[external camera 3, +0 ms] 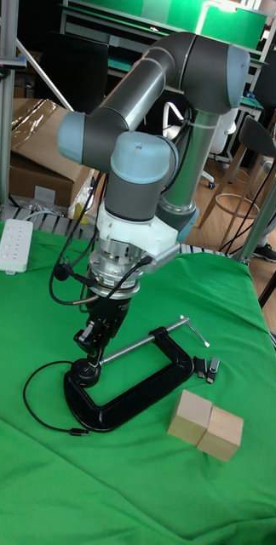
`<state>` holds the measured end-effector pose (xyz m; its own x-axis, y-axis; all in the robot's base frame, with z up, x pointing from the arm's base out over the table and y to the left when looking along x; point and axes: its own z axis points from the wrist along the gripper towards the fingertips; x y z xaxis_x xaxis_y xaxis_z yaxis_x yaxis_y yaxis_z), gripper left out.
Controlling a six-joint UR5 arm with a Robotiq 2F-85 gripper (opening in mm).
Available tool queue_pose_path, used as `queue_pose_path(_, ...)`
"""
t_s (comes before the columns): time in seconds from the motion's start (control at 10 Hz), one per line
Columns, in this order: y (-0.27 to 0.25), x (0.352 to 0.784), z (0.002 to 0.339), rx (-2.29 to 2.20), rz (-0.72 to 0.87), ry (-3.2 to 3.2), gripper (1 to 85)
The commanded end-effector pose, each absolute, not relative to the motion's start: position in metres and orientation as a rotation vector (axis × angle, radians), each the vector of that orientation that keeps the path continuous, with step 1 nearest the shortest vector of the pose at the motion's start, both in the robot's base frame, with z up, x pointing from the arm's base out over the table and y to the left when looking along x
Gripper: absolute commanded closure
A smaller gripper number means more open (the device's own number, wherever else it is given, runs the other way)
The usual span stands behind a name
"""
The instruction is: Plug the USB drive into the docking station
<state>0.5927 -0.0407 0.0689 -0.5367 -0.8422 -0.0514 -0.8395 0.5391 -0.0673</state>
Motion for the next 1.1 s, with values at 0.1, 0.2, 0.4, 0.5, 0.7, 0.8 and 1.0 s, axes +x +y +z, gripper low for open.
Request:
queue_pose_path(0.1,-0.048,0.593,0.07,-1.563,-0.084,2.636,84.0)
queue_pose_path(0.2,-0.052,0.6,0.068,-1.731,-0.133,2.512,84.0)
queue_pose_path(0.4,-0.052,0.598,0.066,-1.978,-0.159,2.344,84.0)
queue_pose_path(0.5,-0.052,0.588,0.065,-2.041,-0.124,2.321,84.0)
queue_pose_path(0.7,-0.047,0.574,0.062,-2.31,-0.056,2.098,84.0)
queue_pose_path(0.8,-0.045,0.569,0.062,-2.451,-0.035,1.948,84.0)
queue_pose_path(1.0,-0.049,0.566,0.067,-2.504,-0.087,1.846,84.0)
